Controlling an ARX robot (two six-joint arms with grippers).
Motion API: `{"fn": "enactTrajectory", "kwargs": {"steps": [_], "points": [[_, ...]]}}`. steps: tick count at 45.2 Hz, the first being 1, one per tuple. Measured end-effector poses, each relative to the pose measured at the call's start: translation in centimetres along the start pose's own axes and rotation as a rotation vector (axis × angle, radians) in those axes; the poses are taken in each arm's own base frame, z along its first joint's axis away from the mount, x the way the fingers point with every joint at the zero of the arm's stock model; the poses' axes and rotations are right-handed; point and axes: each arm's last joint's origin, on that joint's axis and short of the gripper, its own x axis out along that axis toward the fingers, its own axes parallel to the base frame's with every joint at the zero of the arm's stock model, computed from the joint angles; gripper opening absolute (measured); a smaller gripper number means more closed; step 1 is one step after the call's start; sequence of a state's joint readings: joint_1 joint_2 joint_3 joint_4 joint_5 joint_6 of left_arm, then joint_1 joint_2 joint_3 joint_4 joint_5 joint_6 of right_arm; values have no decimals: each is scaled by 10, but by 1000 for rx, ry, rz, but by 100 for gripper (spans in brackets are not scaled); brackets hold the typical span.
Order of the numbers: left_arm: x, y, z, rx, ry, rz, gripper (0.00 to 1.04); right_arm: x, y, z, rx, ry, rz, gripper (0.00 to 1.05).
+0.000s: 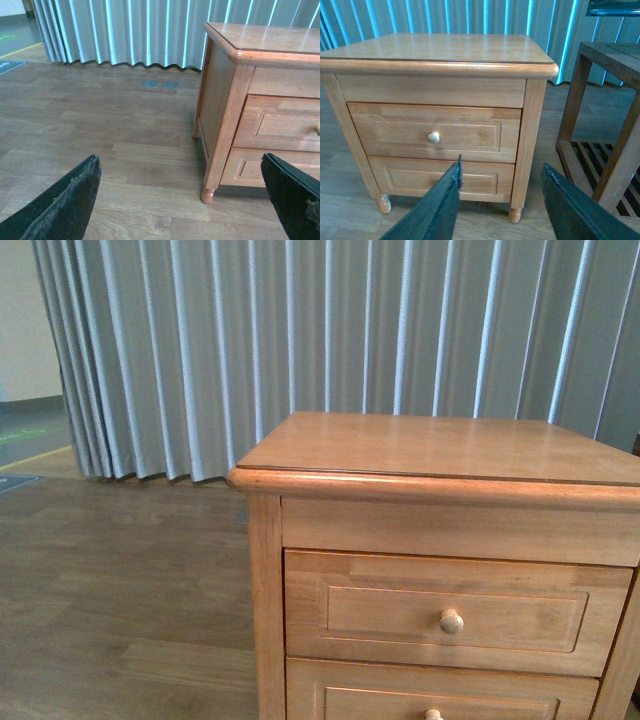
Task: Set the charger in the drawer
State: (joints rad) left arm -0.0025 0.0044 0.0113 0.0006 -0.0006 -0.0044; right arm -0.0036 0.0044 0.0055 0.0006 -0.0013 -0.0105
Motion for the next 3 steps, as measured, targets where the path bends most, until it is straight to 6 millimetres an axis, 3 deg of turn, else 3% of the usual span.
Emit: {"fn": "enactTrajectory", "kwargs": {"steps": [3], "points": [[0,0,0,0,0,0,99,0,0,0,0,0,0,65]]}}
